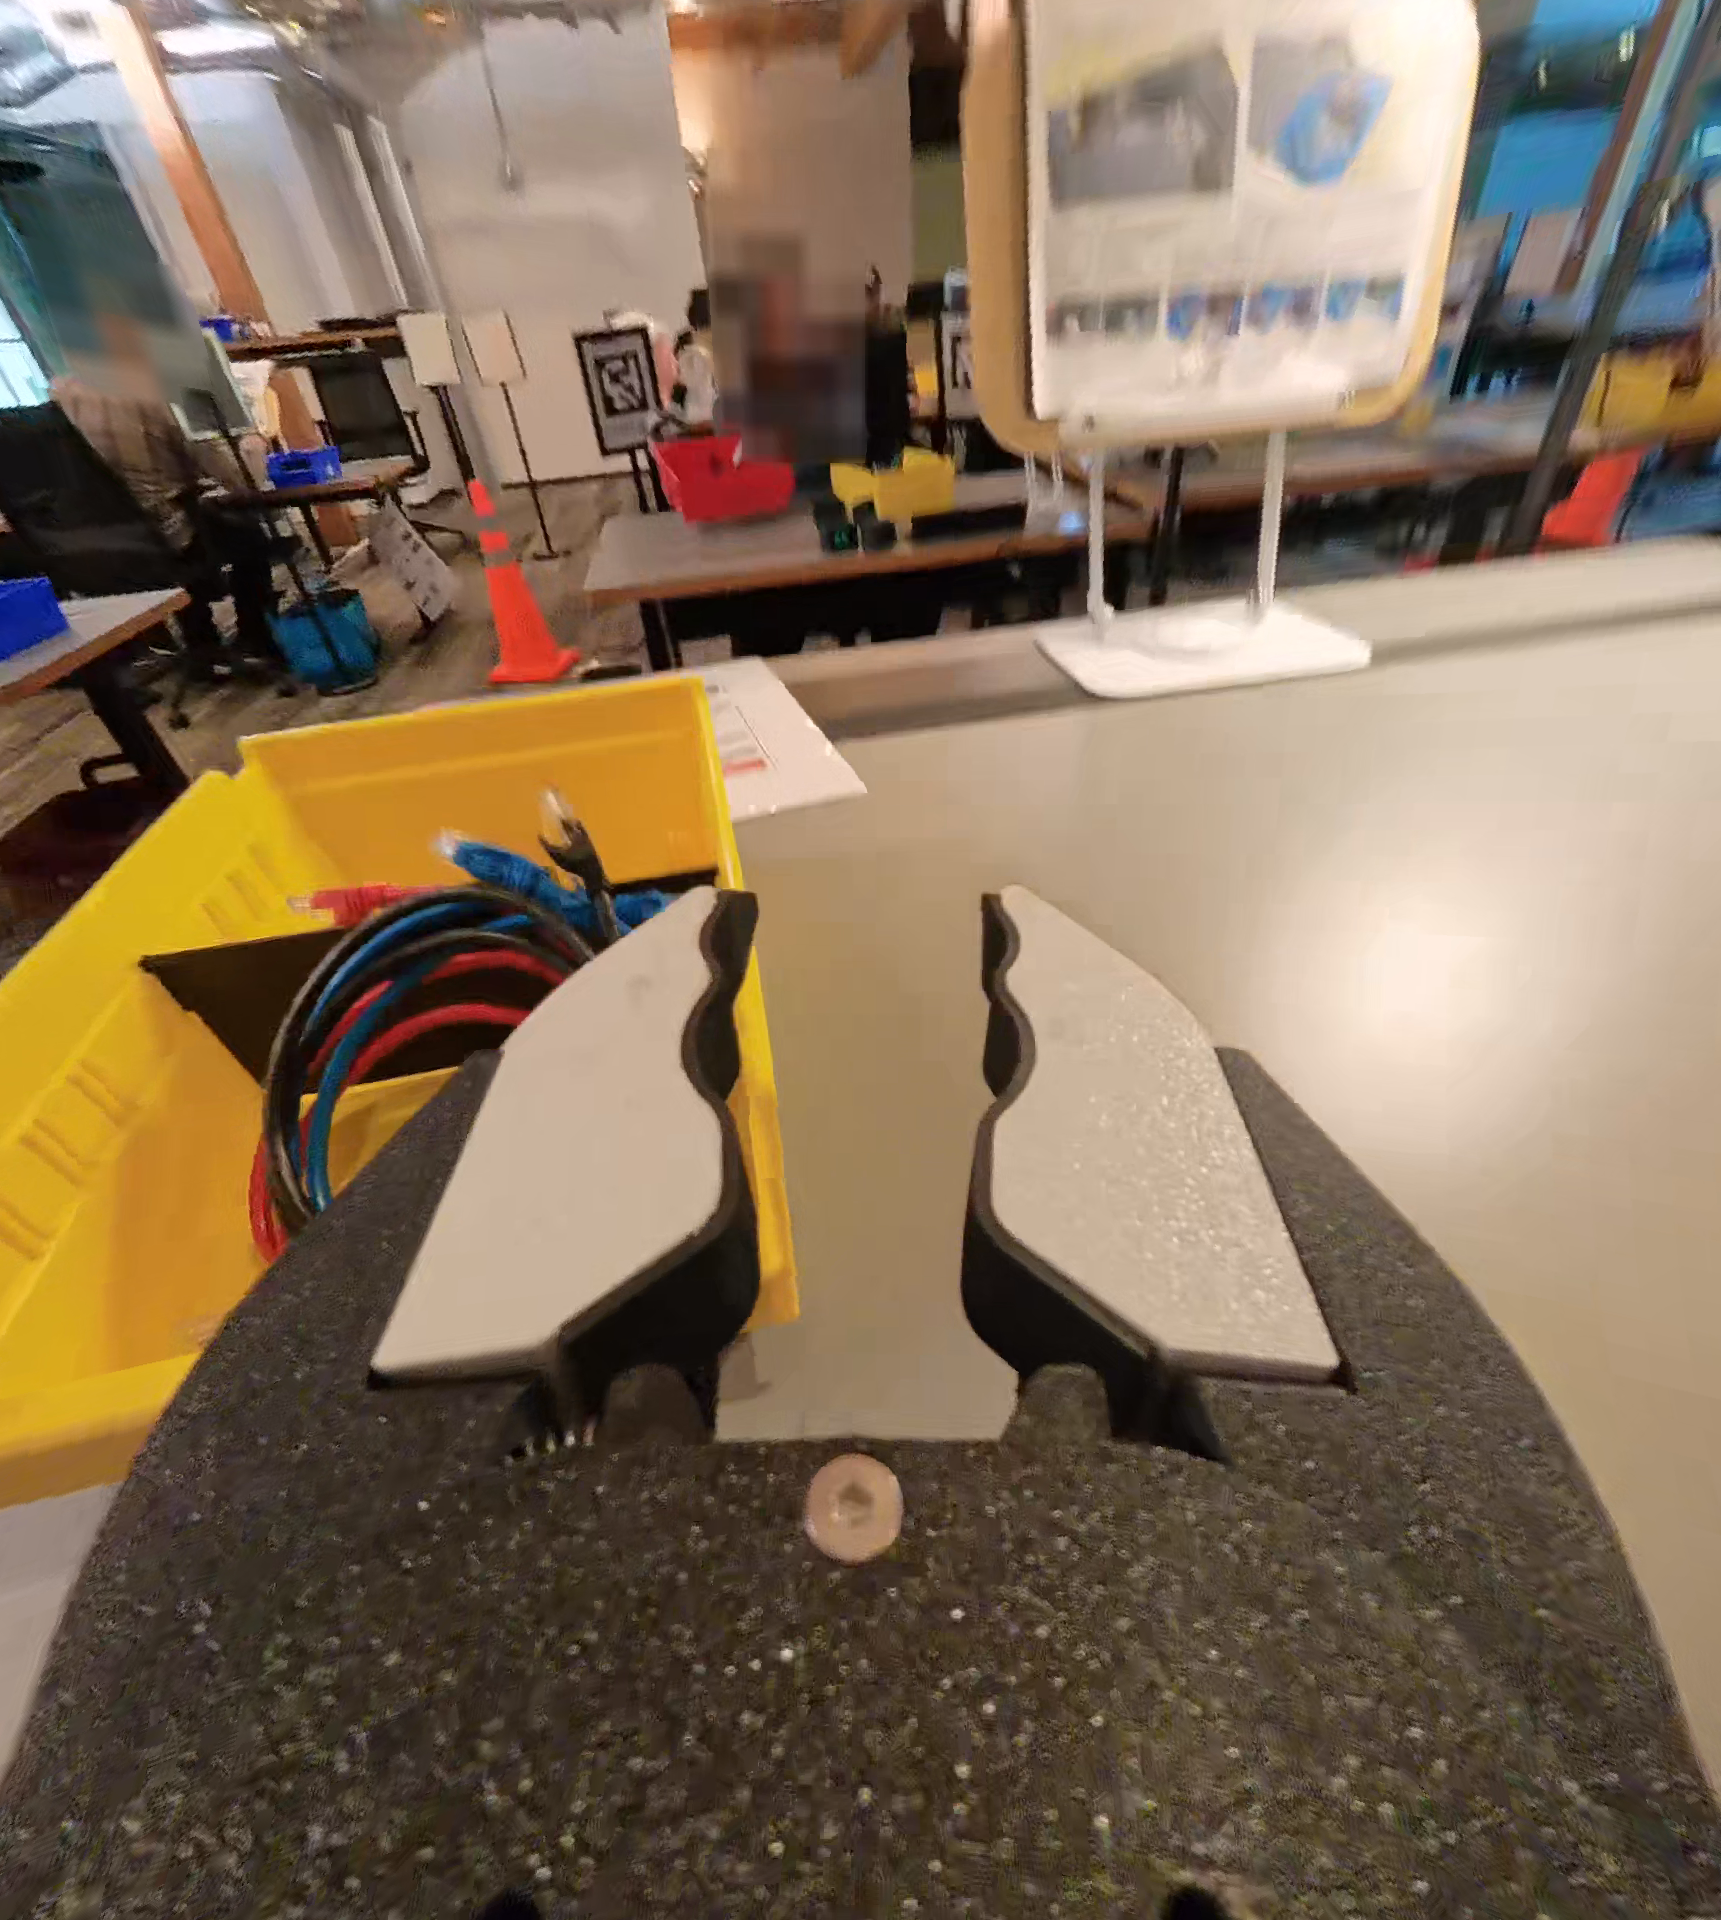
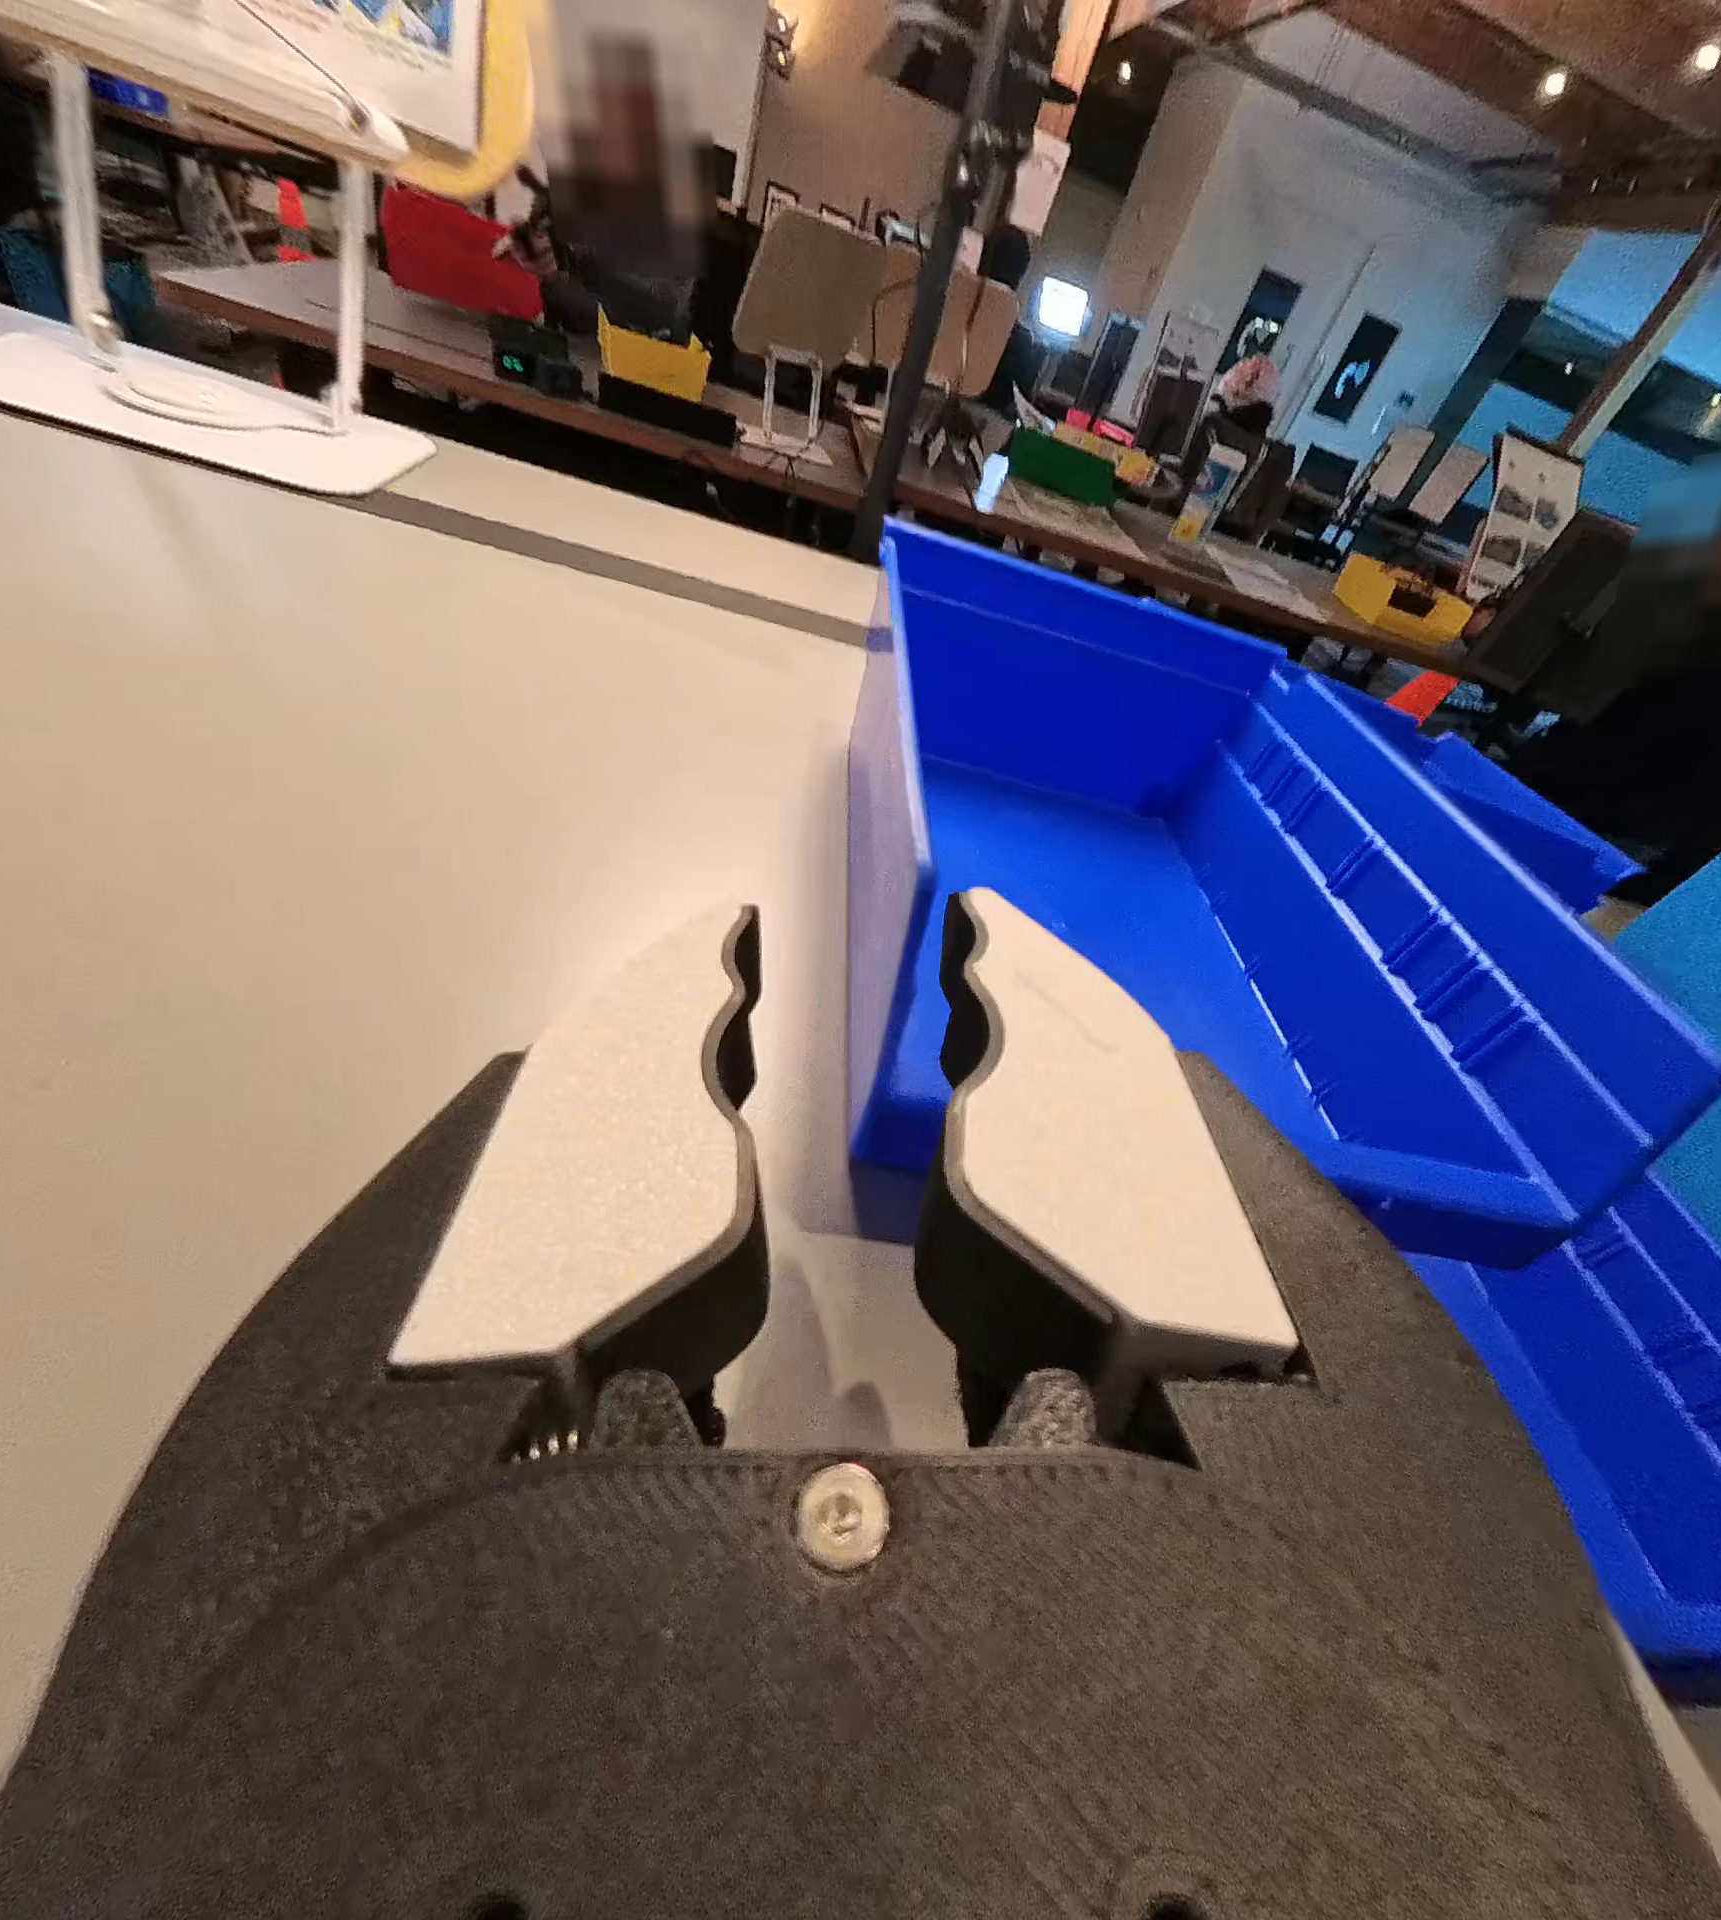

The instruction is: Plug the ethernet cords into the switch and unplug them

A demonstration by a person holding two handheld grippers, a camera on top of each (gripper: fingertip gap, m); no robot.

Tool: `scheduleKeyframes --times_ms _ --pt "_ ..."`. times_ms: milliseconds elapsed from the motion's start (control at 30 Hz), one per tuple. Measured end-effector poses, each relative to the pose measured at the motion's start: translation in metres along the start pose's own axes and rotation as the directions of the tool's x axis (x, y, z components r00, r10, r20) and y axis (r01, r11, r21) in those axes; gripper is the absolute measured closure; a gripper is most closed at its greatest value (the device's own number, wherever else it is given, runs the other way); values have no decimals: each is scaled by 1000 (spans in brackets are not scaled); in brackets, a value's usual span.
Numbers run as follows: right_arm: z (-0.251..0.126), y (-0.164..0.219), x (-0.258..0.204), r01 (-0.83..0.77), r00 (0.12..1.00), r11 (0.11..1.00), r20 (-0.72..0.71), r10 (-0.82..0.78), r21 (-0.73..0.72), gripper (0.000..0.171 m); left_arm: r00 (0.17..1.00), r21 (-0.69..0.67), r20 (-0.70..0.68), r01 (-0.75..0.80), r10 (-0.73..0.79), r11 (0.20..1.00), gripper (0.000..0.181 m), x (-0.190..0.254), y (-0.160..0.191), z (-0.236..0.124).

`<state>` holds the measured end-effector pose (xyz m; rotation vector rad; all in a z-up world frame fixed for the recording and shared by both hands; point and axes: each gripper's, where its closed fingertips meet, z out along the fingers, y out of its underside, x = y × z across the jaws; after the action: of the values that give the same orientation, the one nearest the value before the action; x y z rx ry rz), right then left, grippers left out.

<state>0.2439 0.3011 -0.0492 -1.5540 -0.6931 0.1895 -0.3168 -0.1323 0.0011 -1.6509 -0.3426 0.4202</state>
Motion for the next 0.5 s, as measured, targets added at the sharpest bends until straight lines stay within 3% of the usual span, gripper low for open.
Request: scheduleKeyframes --times_ms 100,200,333,500 --pt "-9 -23 -24 23 997 999 70 -26 50 138 990 6 92 106 -106 994 138 -31 -14 -2" --pt "-13 -34 -65 44 982 996 181 -58 82 138 966 -93 106 247 -237 965 118 -62 -3 22" --pt "-8 -24 -103 97 963 993 245 -111 66 138 899 -305 97 435 -427 847 103 -84 28 67" --pt "-2 -16 -116 121 957 992 262 -129 46 138 884 -444 104 451 -455 774 106 -88 50 87"
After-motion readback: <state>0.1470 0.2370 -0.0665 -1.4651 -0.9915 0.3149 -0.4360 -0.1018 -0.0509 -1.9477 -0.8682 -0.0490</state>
